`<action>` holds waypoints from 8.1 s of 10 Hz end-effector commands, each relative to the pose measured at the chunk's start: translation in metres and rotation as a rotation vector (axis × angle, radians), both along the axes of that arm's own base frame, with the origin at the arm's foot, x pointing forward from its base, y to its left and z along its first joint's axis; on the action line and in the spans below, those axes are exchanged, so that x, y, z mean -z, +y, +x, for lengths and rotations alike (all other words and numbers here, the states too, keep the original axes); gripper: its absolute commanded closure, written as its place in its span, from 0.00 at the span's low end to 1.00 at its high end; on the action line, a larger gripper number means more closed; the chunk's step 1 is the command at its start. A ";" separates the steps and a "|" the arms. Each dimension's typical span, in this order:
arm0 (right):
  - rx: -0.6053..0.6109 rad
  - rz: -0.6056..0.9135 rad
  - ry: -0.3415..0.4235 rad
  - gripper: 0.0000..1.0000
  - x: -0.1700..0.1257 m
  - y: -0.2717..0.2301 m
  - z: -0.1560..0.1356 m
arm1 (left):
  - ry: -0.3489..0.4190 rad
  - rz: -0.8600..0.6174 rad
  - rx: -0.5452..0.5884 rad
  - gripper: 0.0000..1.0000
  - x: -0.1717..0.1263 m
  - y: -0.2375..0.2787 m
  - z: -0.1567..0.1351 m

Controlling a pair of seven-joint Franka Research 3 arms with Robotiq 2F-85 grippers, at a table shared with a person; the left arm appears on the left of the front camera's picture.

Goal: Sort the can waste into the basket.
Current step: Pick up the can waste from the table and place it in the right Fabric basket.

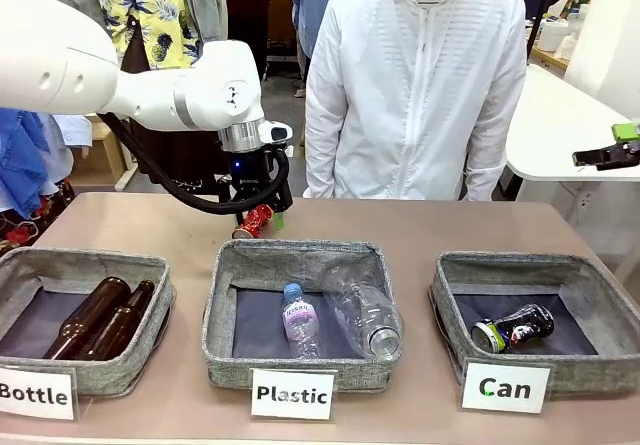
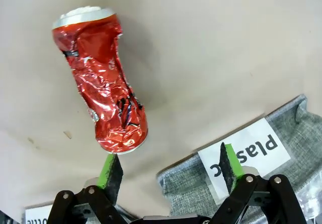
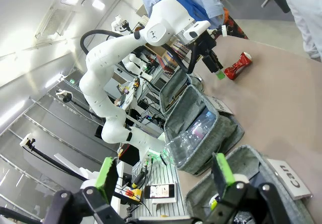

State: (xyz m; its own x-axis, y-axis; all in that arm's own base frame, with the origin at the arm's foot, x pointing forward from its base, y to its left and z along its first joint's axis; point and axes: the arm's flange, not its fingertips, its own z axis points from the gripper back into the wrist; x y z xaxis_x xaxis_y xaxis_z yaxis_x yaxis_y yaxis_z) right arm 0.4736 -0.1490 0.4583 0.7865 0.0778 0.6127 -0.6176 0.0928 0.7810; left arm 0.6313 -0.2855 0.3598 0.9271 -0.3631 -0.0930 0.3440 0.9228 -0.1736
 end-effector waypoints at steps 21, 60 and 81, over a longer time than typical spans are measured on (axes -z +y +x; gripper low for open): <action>-0.001 -0.008 -0.015 0.00 -0.003 0.000 -0.001 | -0.264 0.093 0.019 0.00 0.007 0.021 0.005; -0.078 -0.206 0.057 0.00 -0.044 -0.025 -0.039 | -0.523 -0.258 0.869 1.00 -0.141 0.002 -0.212; 0.076 -0.552 0.097 0.00 -0.046 -0.142 -0.162 | -0.577 -0.418 1.223 0.00 -0.108 -0.306 -0.228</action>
